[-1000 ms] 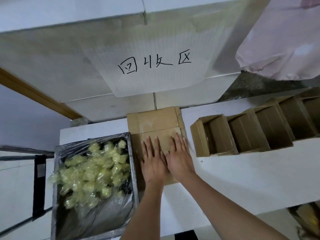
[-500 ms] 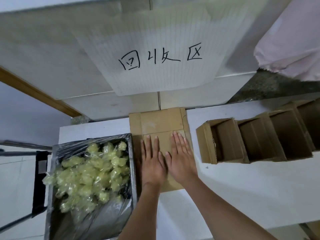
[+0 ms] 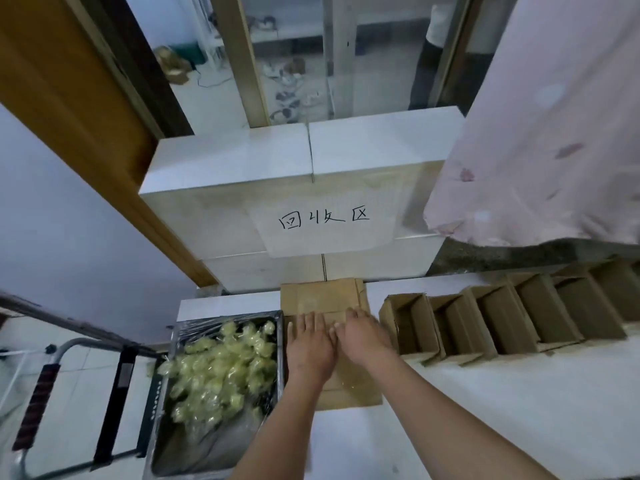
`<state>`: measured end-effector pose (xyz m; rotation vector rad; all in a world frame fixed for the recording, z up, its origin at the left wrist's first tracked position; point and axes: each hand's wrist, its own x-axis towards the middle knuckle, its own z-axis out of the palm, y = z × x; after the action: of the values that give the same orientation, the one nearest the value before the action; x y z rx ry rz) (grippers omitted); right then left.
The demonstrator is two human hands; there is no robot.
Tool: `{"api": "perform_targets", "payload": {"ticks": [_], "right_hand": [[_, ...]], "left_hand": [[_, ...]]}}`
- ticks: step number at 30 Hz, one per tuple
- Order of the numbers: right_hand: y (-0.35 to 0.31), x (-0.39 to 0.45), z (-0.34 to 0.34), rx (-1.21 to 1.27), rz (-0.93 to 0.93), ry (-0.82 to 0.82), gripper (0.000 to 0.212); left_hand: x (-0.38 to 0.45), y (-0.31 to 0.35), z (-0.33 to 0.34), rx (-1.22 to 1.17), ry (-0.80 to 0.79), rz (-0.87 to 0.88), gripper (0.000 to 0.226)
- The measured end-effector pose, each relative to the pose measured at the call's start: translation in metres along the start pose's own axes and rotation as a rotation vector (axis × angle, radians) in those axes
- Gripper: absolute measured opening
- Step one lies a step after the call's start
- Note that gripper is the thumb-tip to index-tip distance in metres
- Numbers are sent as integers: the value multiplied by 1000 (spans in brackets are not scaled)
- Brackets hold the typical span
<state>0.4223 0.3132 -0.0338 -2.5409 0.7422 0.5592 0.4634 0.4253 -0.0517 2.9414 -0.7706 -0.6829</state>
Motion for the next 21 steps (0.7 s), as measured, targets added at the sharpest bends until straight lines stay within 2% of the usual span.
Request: {"api": "perform_targets", "payload": {"ticks": [5,11,16,21], "right_hand": [[4,-44,-29,-181,18,-29,58],[27,-101,-42,-124,54,44,46],[45,-149,-34,-192,110,93,47],[75,-201,-13,-134,227,117,48]], "left_hand": [[-28,6,-32,47,-34,63,57],[-64,23,-45,99,-78,190,56],[-98,47,-35,132,-112,287,56],[-138,66,-17,177,-130,374,53]]}}
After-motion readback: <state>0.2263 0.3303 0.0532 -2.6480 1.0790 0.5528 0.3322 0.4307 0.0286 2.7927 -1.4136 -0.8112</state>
